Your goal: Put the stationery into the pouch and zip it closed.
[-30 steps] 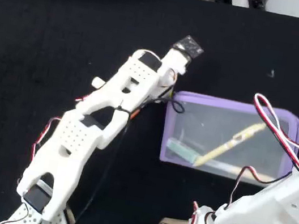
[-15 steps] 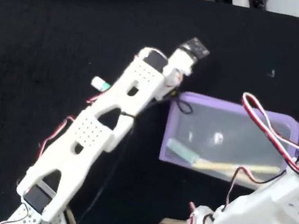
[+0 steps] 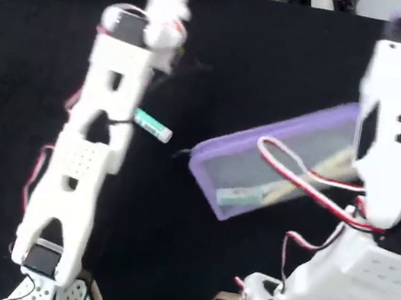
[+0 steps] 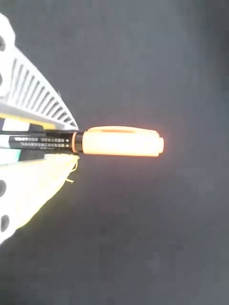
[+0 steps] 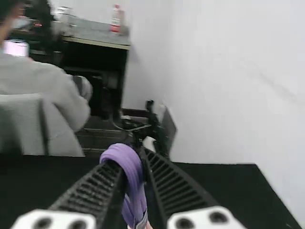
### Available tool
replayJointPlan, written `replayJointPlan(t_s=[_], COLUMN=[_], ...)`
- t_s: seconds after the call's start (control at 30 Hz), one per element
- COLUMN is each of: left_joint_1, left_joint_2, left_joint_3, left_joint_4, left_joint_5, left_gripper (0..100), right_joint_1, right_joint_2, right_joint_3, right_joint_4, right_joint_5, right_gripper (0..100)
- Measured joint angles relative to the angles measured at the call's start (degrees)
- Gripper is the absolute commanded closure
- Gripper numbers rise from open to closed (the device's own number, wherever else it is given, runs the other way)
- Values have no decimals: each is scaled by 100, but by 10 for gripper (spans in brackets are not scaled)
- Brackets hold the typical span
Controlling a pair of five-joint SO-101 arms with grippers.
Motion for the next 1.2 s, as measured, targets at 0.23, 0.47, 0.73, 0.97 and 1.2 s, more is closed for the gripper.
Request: replayJointPlan(t_s=[0.23,0.47,0.73,0.97,1.2], left_joint_1=[-1002,-2215,-2602,-2637,-2637], left_joint_2=[-1424,-2356,-2453,-2453,-2453], left_joint_3=[-9,-35,-35,-35,-35], left_joint_4=[220,246,255,255,255], left_joint_5=[844,1204,1204,1204,1204], left_gripper=[971,971,971,971,971], right_joint_1=[-1204,-2593,-3982,-3956,-2251], right_joint_2=[0,9,0,-26,-105], right_joint_3=[0,-290,-1424,-2840,-3147], right_joint_4=[-246,-290,598,1978,2127], right_joint_5=[0,0,-281,-141,211], right_gripper=[988,988,988,988,988])
